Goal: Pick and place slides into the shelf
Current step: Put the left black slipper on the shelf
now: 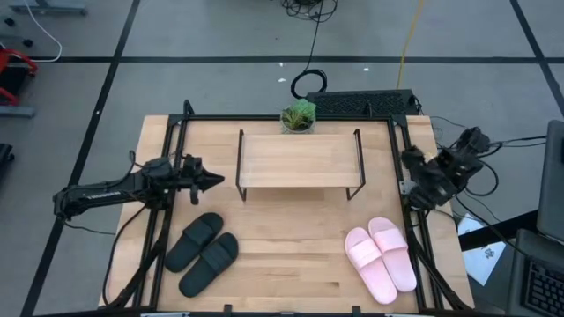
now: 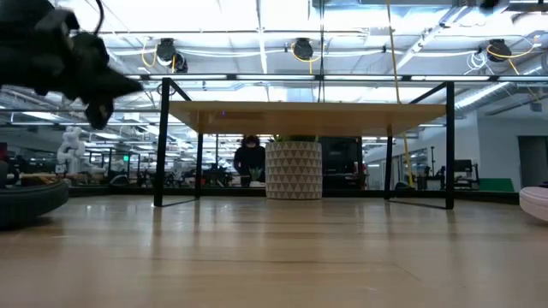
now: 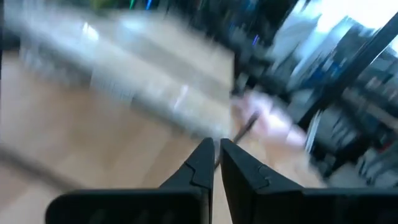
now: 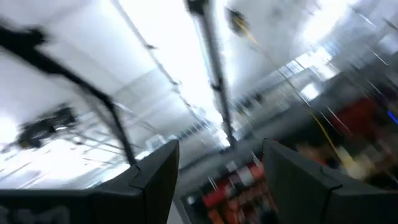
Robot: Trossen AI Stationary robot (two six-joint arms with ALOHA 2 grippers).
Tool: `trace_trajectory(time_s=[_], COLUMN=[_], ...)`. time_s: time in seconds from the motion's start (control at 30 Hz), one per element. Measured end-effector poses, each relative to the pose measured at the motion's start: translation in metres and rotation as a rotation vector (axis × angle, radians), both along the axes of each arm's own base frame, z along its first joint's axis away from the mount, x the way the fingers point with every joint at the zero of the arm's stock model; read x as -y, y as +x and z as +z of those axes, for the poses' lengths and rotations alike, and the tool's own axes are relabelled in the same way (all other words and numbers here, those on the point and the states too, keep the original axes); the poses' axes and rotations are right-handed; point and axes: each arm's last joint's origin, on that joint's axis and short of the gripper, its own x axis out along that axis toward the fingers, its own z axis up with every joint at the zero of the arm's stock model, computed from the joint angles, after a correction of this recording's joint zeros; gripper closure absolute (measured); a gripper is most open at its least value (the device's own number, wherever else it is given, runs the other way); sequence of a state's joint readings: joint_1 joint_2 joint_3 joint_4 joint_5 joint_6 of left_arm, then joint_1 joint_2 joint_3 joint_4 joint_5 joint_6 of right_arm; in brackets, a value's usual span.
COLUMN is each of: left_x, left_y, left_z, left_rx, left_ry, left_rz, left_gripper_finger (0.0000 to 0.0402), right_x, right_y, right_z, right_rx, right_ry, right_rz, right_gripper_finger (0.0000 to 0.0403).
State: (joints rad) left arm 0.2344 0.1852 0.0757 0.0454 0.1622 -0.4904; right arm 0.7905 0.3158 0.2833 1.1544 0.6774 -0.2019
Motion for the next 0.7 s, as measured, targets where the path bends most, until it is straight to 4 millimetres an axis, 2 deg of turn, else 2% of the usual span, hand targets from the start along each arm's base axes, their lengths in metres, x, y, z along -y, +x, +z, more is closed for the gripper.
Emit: trace_trajectory(time_s=[0.1,0.2,0.3,0.37,0.47,0.7], left_x=[0.0,0.001,0.006,0.01,0.016,0.023], left_y=[-0.001,-0.007,-0.017,-0.026,-0.038,-0.053], left_z=[0.021,0.043,0.062,0.072,0.082,0.091], left_rx=[0.221,0.46,0.671,0.785,0.915,1.084], left_ry=[-0.043,-0.091,-0.098,-0.094,0.003,0.064], left_rz=[0.004,-0.025,-0.129,-0.233,-0.382,-0.472], left_gripper_finger=[0.0378,0.0378,0.0378,0.0378,0.0378,0.0378], right_x=[-0.006,-0.012,-0.018,-0.022,-0.026,-0.031], right_y=[0.004,0.011,0.017,0.021,0.025,0.031], right_z=[0.019,0.035,0.046,0.05,0.052,0.049], right_rx=[0.068,0.053,0.041,0.032,0.02,-0.004], right_ry=[-0.11,-0.158,-0.196,-0.217,-0.237,-0.26], right_rz=[-0.03,-0.076,-0.109,-0.122,-0.131,-0.127], right_gripper_finger=[0.0183,0.0183,0.0183,0.0183,0.0183,0.0183])
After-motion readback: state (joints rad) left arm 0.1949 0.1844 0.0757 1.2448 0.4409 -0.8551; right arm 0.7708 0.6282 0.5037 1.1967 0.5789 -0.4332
